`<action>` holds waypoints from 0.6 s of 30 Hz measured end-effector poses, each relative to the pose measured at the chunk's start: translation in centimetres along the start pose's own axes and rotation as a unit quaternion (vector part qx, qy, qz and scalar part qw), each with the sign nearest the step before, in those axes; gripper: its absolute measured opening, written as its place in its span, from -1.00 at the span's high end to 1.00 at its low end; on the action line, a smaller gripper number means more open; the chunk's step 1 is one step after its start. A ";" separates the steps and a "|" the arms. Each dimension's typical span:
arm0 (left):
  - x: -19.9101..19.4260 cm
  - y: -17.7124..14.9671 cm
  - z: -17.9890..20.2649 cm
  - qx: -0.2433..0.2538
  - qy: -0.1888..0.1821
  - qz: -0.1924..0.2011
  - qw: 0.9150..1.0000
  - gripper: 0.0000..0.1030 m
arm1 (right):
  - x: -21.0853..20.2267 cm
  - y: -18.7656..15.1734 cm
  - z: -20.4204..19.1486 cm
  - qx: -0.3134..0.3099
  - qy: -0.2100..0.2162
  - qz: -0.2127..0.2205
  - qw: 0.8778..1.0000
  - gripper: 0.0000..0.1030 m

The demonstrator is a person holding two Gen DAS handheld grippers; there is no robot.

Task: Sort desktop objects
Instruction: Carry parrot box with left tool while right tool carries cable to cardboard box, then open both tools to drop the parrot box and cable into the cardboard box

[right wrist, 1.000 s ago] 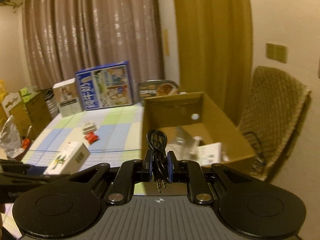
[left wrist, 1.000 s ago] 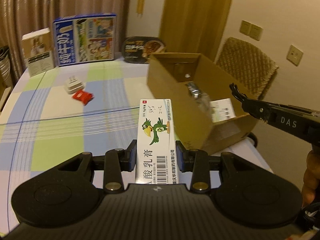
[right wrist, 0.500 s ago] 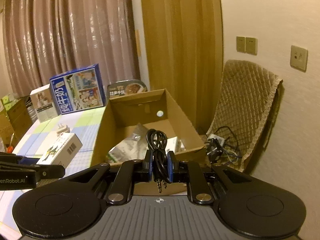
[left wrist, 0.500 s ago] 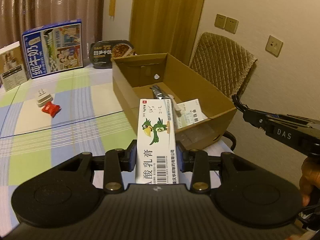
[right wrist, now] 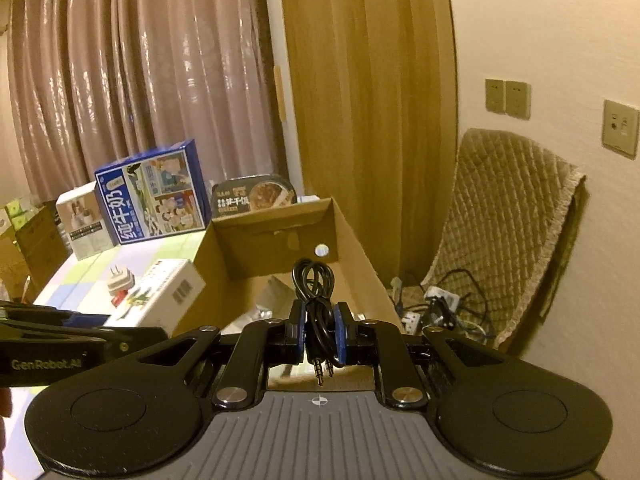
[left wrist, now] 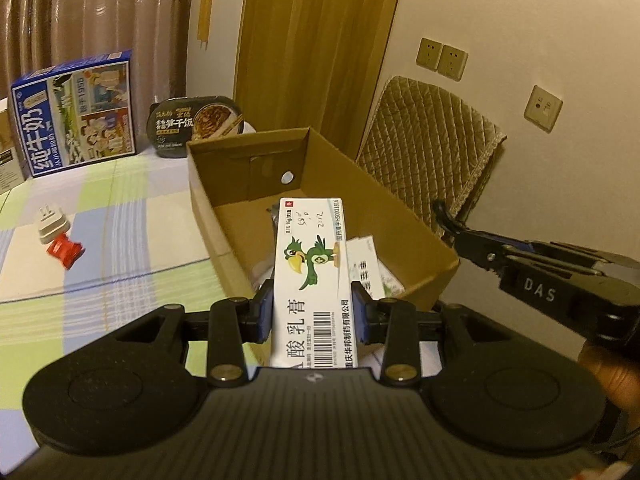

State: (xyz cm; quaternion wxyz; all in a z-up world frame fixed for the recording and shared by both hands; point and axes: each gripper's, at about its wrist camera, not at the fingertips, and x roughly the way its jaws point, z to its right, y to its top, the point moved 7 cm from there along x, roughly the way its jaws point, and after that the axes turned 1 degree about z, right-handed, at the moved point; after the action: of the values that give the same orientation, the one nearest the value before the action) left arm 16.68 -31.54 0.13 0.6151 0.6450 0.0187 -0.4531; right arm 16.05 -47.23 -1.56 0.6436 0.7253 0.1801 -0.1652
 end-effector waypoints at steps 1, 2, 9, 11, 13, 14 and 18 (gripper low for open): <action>0.4 0.4 0.0 -0.002 -0.001 0.001 1.000 0.36 | 0.5 0.3 0.0 0.000 0.001 0.000 1.000 0.78; 0.8 0.7 -0.1 -0.004 -0.002 0.002 1.000 0.36 | 1.0 0.5 0.0 -0.001 0.003 -0.001 1.000 0.78; 4.2 2.8 -0.2 -0.004 -0.002 0.007 1.000 0.36 | 4.1 1.5 0.6 0.006 0.004 -0.008 1.000 0.78; 5.4 3.3 -0.4 -0.010 -0.009 0.009 1.000 0.14 | 4.8 1.6 0.9 0.009 0.002 -0.011 1.000 0.78; 6.0 3.7 -0.7 -0.016 -0.007 0.013 1.000 0.03 | 5.2 1.6 1.2 0.012 0.001 -0.013 1.000 0.78; 5.9 3.9 -0.9 -0.013 -0.006 0.016 1.000 0.03 | 5.3 1.6 1.3 0.013 0.001 -0.013 1.000 0.78; 5.3 3.9 -2.4 -0.017 0.010 0.026 0.999 0.03 | 5.9 1.4 1.2 0.014 0.006 -0.019 1.000 0.78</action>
State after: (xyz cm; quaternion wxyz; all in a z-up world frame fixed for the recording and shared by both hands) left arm 23.42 -33.33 -0.44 0.6376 0.6391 0.0157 -0.4299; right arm 21.88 -48.29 -3.29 0.6291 0.7316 0.1953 -0.1760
